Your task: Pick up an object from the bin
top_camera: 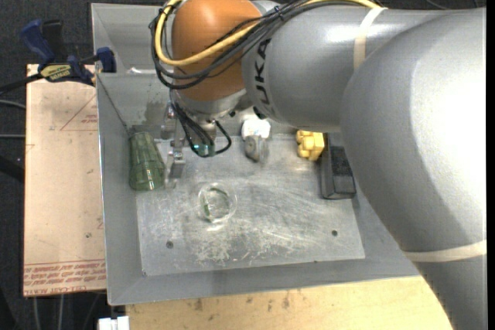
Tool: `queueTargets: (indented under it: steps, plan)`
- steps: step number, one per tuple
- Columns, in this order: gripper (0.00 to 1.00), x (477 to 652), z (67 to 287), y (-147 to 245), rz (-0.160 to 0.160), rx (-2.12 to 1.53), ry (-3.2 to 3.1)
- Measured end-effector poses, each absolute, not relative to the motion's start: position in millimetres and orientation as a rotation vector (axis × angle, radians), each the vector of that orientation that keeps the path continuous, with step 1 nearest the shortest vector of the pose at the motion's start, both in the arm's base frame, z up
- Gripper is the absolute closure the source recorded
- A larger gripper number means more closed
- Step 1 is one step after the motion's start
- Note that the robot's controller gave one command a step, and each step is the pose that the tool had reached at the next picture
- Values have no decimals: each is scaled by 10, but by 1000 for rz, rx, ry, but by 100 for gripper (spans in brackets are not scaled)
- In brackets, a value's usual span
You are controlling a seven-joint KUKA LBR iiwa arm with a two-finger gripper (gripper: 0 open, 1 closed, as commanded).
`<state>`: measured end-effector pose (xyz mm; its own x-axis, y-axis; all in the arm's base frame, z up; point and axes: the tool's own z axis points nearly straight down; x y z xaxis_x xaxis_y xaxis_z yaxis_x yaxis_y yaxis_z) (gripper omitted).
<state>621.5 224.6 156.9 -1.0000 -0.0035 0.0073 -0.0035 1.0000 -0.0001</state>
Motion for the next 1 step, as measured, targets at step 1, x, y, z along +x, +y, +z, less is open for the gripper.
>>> queueTargets:
  steps: [1]
  plan:
    - [0, 6239, 1620, 2237, -2, 0, -3142]
